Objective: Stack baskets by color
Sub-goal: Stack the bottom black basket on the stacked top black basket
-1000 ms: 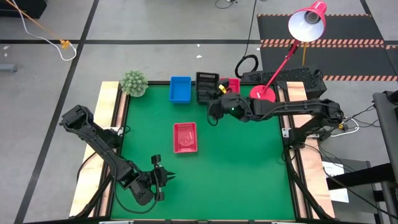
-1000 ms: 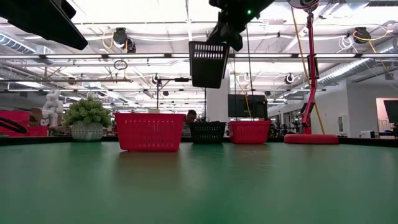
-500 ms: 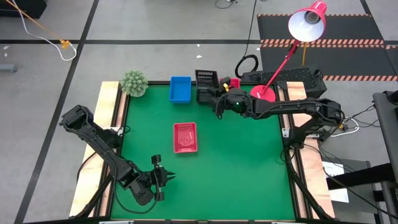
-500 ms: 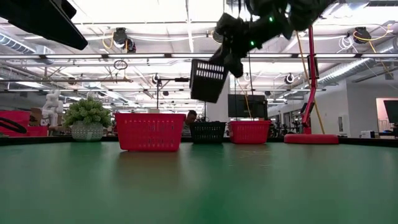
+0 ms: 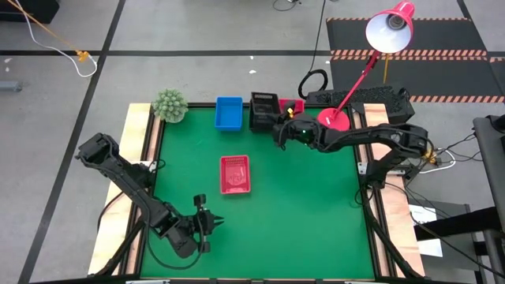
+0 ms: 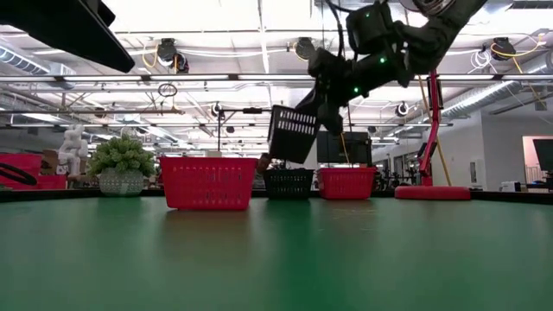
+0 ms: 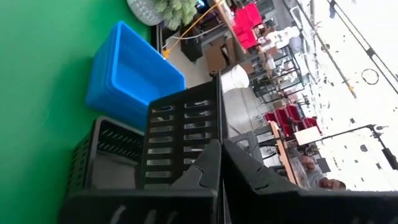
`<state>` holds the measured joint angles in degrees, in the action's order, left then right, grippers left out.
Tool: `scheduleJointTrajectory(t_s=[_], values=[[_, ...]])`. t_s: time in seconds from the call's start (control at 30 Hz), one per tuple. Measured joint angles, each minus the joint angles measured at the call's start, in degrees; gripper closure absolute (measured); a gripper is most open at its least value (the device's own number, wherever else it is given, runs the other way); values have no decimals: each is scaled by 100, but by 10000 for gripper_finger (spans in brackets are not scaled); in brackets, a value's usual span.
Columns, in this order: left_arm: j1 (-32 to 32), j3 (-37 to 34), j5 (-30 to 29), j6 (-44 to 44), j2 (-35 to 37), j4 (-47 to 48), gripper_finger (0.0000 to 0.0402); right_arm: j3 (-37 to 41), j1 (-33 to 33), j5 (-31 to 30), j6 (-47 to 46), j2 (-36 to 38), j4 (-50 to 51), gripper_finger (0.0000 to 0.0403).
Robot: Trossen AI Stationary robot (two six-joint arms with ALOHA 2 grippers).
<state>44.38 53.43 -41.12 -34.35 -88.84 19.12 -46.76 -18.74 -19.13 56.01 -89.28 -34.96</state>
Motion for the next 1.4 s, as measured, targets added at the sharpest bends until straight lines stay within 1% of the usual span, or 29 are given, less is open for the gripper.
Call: scheduleJointTrajectory(t_s=[0.13,0.3,0.43,0.5,0.87,1.0,1.07,1.17,1.27,1.4], values=[[-42,0,1,62,0,-7,355,0,0,-160,9,-256,-201,403],[-53,0,2,146,0,-12,355,-2,0,-191,-136,-474,-220,403],[-55,0,4,252,0,-17,355,-2,2,-444,-131,-660,-289,403],[-55,0,3,256,0,-16,355,-4,2,-466,-133,-719,-313,403],[-55,0,4,253,0,-14,355,-7,-7,-463,-144,-732,-385,403],[-55,0,4,251,0,-14,355,-7,-48,-446,-316,-732,-376,397],[-55,0,4,243,0,-14,355,-7,-97,-336,-423,-732,-331,386],[-55,0,4,234,0,-14,355,-8,-152,-186,-604,-732,-269,359],[-55,0,4,227,0,-14,355,-9,-160,-157,-810,-732,-223,321],[-55,0,4,225,0,-14,355,-9,-157,-155,-1010,-732,-202,261]])
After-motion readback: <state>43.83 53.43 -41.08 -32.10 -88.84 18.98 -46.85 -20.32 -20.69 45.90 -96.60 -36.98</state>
